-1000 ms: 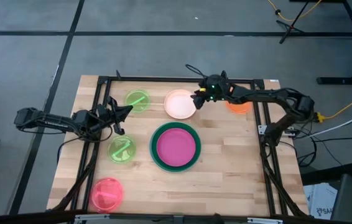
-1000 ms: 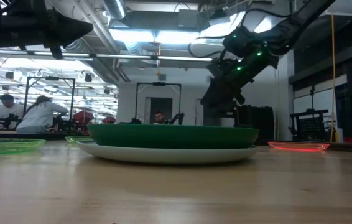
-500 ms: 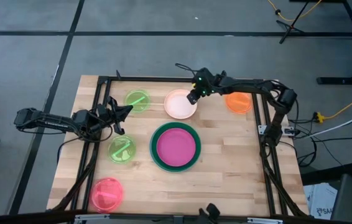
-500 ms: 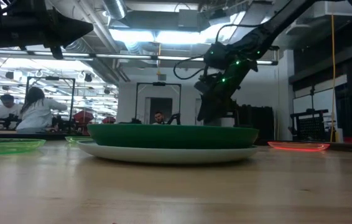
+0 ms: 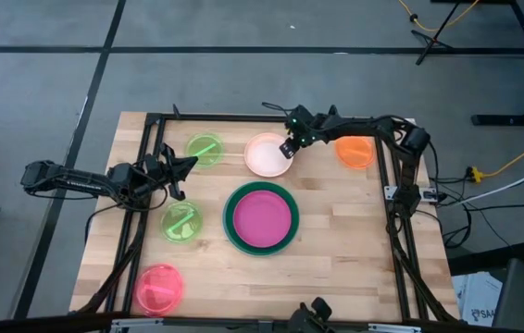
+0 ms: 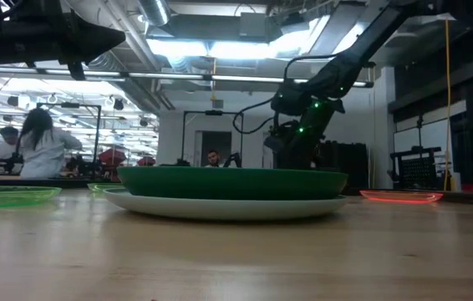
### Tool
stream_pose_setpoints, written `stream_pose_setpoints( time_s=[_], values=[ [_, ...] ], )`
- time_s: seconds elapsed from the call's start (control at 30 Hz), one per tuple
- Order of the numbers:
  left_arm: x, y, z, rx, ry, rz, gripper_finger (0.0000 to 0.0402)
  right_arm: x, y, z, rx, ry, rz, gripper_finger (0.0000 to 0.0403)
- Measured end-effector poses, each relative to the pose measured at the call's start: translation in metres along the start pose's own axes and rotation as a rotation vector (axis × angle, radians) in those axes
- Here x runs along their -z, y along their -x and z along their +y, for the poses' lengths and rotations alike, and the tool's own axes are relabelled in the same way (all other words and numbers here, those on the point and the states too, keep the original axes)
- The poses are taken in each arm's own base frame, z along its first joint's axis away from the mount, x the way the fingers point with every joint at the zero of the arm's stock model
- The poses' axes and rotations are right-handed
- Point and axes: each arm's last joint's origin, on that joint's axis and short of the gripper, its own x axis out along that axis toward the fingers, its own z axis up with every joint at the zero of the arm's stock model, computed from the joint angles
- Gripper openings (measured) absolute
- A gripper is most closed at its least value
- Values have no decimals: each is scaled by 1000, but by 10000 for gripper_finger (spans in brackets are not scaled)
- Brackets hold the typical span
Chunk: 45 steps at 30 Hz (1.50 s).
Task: Stack plastic plates
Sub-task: Stack the light orange plate on top of the pink plate
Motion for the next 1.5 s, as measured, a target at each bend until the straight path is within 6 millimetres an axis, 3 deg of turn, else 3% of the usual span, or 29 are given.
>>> stream_pose_setpoints(
  time_s=[0.37, 0.73, 1.1, 1.5],
  values=[
    [1, 0, 0, 2, -4, 7, 4, 5, -11, -2, 3, 14, 34, 145],
    [1, 0, 0, 0, -5, 6, 4, 5, -13, -2, 4, 44, 35, 9],
    [1, 0, 0, -4, -5, 6, 4, 1, -11, -2, 9, 53, 30, 5],
    [1, 0, 0, -4, -4, 6, 4, -34, 10, 6, 7, 91, -13, 1]
  ],
)
